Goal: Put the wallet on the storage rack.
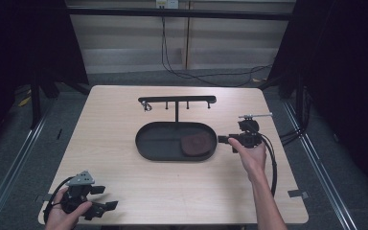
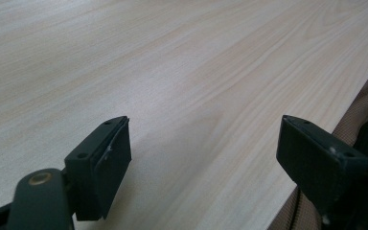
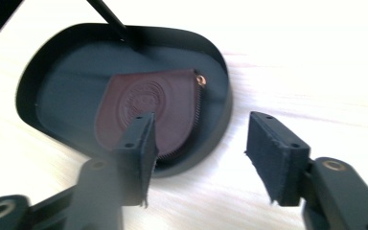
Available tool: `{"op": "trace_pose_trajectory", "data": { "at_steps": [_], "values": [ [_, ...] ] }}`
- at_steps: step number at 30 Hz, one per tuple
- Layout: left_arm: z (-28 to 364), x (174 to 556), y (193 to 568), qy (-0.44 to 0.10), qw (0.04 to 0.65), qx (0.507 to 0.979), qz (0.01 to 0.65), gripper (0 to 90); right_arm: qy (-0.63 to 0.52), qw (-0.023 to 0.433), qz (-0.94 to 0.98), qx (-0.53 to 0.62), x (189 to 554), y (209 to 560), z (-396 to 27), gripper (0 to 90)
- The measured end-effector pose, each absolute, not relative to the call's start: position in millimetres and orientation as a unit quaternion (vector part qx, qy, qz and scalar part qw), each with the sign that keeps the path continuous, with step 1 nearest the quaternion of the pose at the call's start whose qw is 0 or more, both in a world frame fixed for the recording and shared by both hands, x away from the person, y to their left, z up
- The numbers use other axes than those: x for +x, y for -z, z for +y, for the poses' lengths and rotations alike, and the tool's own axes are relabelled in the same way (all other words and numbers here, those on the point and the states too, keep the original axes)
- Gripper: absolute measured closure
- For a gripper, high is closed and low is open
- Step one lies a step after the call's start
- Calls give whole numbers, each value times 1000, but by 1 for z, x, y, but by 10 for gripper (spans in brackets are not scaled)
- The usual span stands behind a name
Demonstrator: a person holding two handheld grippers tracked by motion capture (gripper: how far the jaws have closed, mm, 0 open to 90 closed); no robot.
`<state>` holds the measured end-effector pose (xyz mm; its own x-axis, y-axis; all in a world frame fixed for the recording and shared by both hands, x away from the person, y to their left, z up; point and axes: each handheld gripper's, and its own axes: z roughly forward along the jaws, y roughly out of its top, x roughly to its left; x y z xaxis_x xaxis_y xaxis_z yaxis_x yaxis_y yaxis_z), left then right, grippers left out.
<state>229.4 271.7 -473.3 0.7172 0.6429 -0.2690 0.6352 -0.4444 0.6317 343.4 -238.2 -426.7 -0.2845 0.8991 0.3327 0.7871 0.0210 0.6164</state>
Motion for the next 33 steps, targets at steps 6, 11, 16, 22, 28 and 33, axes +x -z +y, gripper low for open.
{"op": "trace_pose_trajectory", "data": {
  "at_steps": [6,11,16,22,28,33],
  "values": [
    [274,230,474,-8,369,847,383,193,-378,90,713,584,328,422,-243,373],
    [275,231,473,-2,370,842,393,193,-380,95,712,582,312,425,-251,332],
    [275,231,472,-9,373,842,390,193,-379,109,710,584,297,423,-264,297],
    [276,231,471,-17,374,839,395,191,-374,114,709,587,278,429,-272,290],
    [279,231,472,-18,374,832,410,191,-372,122,712,584,258,435,-273,279],
    [280,232,472,-19,373,831,412,189,-373,124,710,584,240,444,-277,272]
  ]
}}
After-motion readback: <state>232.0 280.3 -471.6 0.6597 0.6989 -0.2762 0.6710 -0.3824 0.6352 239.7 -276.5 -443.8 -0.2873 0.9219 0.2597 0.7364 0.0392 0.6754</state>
